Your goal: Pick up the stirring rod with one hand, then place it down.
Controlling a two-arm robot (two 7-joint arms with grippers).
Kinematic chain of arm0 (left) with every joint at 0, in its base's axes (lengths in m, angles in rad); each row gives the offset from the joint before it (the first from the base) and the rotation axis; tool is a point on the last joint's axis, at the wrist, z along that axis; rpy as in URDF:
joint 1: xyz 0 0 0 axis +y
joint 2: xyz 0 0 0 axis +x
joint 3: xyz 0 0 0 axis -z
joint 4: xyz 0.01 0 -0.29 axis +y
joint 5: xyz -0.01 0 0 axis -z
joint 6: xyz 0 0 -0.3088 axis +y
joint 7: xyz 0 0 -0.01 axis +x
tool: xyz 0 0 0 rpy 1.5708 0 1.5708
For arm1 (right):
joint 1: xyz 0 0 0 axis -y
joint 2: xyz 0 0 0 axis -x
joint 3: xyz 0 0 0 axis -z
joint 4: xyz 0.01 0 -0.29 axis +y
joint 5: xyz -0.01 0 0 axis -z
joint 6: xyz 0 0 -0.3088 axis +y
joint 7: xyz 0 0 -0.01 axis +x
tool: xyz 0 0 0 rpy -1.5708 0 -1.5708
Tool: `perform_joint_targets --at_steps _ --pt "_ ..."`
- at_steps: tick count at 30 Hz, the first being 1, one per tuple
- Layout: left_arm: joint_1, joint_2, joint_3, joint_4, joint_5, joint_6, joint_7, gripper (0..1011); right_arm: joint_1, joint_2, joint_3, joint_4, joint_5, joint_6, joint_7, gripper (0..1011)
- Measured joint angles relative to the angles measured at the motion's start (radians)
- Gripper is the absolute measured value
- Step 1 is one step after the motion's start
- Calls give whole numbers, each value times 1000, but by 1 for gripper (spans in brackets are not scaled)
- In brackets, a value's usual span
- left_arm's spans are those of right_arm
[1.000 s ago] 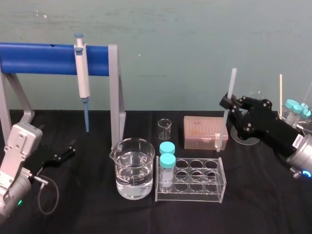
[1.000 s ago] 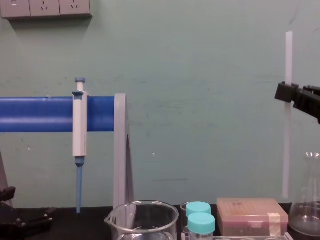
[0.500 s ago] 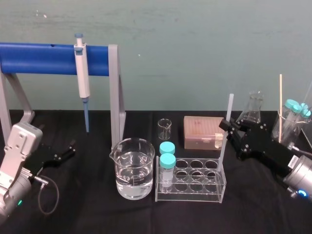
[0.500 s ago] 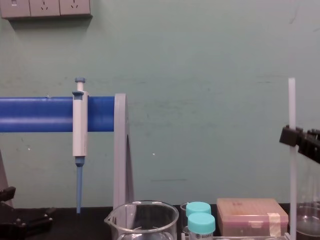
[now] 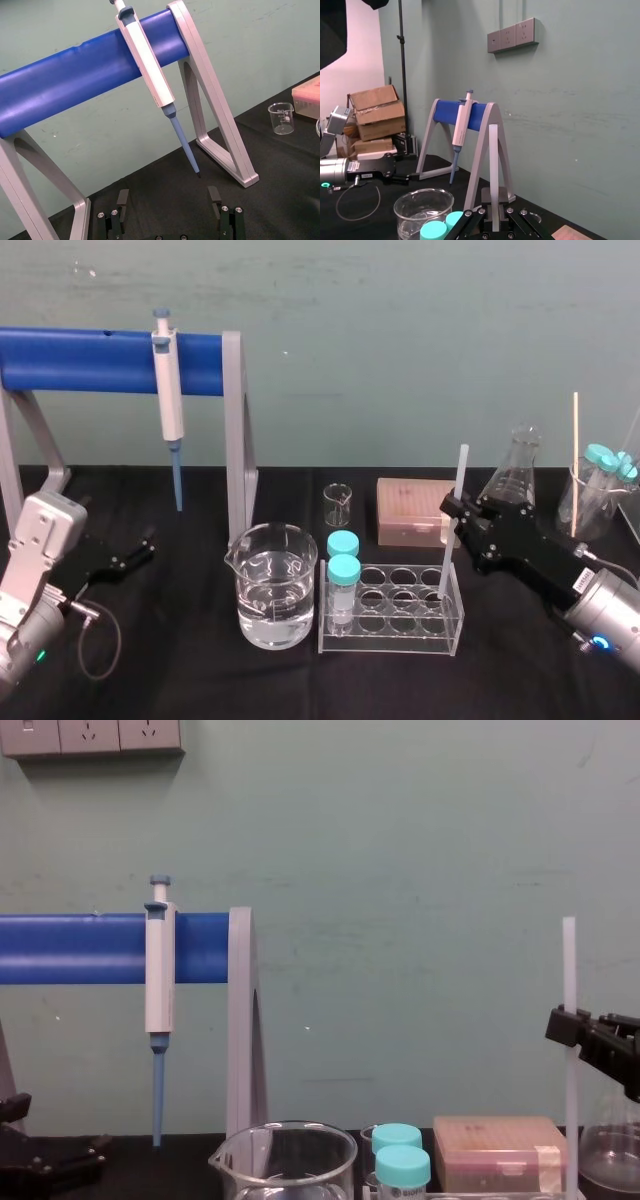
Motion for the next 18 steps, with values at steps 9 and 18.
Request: perform_joint_targets --at_steps 9,18 --pt "0 0 0 0 0 0 0 1000 10 -8 -15 29 -24 -14 11 71" --pt "0 0 0 0 0 0 0 1000 13 -25 -21 75 -40 -49 22 71"
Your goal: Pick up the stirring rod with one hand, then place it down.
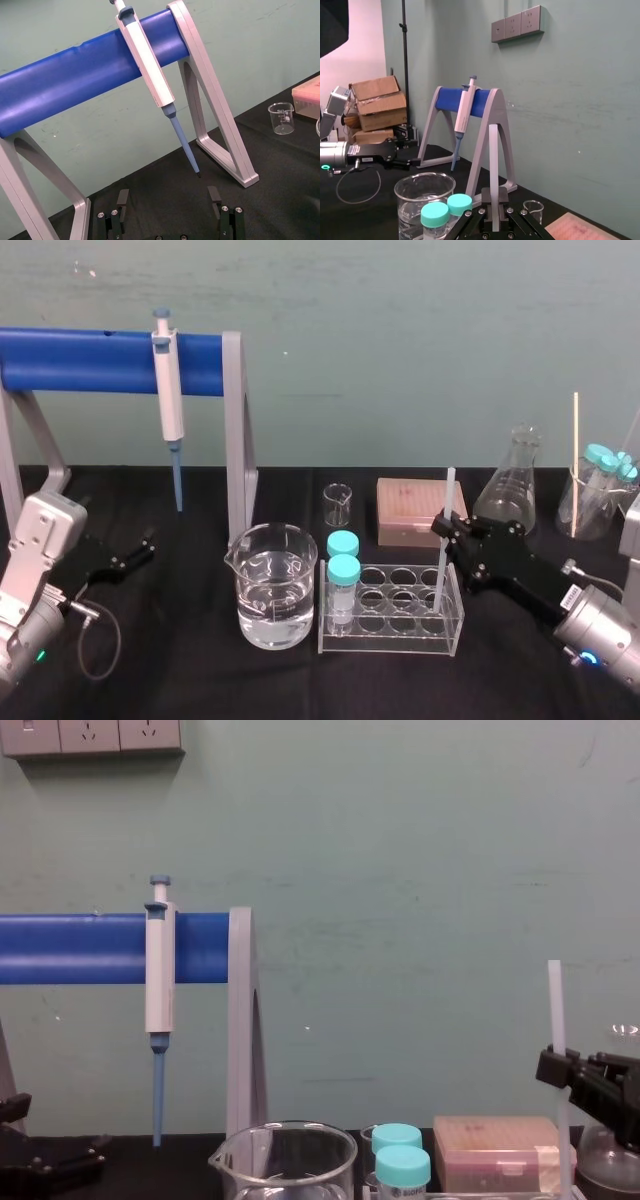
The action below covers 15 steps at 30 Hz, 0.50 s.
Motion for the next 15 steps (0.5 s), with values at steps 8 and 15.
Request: perform_joint_targets --at_steps 8,15 --pt "0 0 0 0 0 0 0 1000 2 -17 -3 40 -7 -11 3 71" --pt "0 0 0 0 0 0 0 1000 6 -29 -6 68 -14 -12 6 71"
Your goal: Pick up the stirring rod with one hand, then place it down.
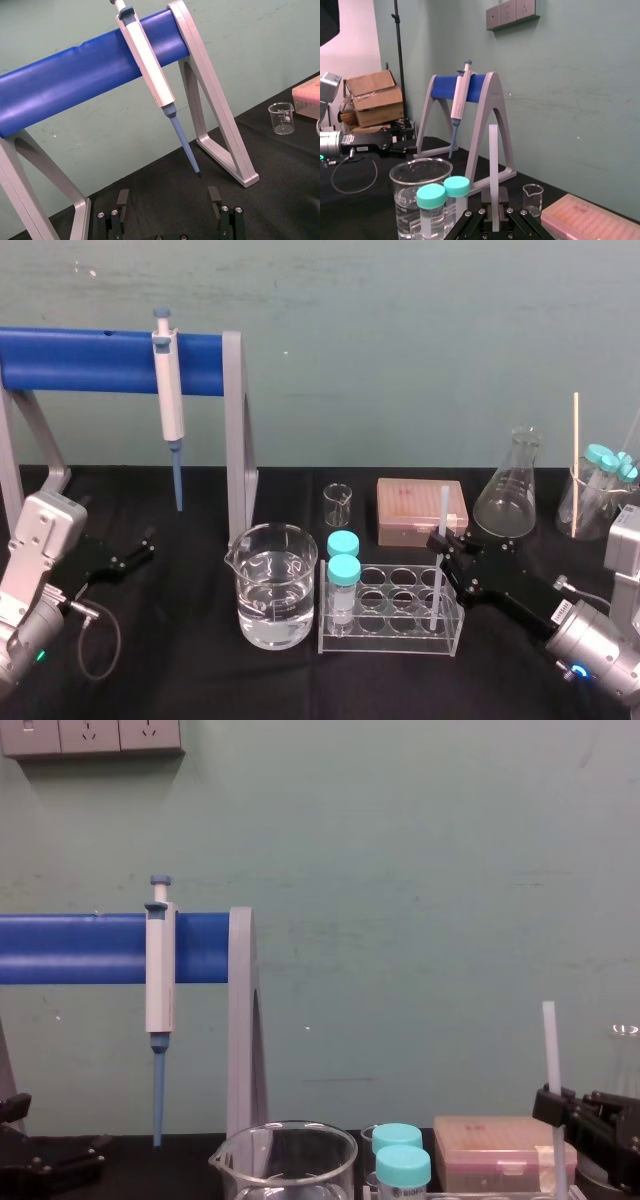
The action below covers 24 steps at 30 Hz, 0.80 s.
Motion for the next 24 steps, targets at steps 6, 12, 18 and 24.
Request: perform_joint_targets --at_steps 6,12,18,24 --pt "0 0 0 0 0 0 0 1000 1 -3 -5 10 -12 0 0 71" --pt "0 0 0 0 0 0 0 1000 -1 -1 -12 11 -25 10 0 71" --pt "0 0 0 0 0 0 0 1000 -3 1 -14 5 -35 13 -8 71" --pt "0 0 0 0 0 0 0 1000 -3 1 -13 5 -32 13 -7 84"
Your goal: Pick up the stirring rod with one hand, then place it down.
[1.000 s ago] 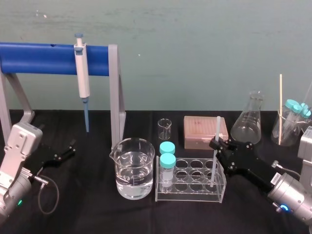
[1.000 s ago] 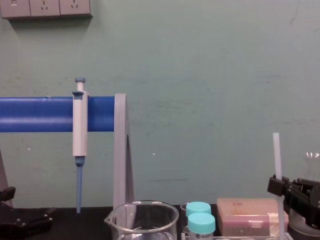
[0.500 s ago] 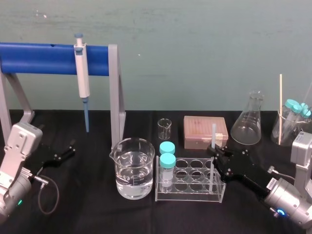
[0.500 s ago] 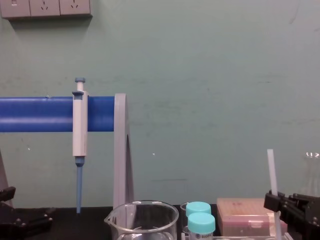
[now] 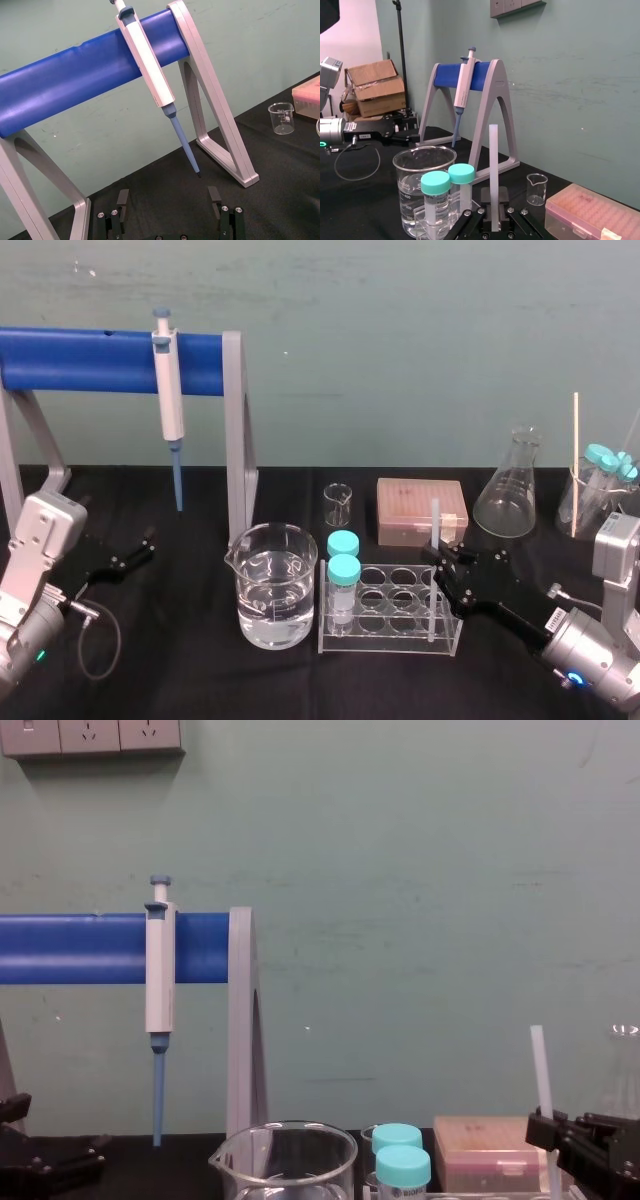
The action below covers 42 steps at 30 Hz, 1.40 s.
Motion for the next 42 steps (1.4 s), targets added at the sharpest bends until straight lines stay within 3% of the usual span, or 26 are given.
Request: perform_joint_targets --at_steps 11,12,28,31,37,40,42 --pt "0 0 0 0 0 0 0 1000 1 0 1 1 3 0 1 383" --pt "0 0 0 0 0 0 0 1000 1 0 1 1 4 0 1 463" --pt "0 0 0 0 0 0 0 1000 -1 1 10 -14 1 6 -19 925" --pt "0 0 0 0 0 0 0 1000 -14 0 37 -52 -18 8 -86 997" --pt "0 0 0 0 0 0 0 1000 -70 -27 138 -135 -116 -1 -336 1003" --pt "0 0 0 0 0 0 0 1000 -91 -40 166 -148 -163 50 -443 1003" --pt "0 0 0 0 0 0 0 1000 -99 -45 175 -148 -178 119 -485 1003"
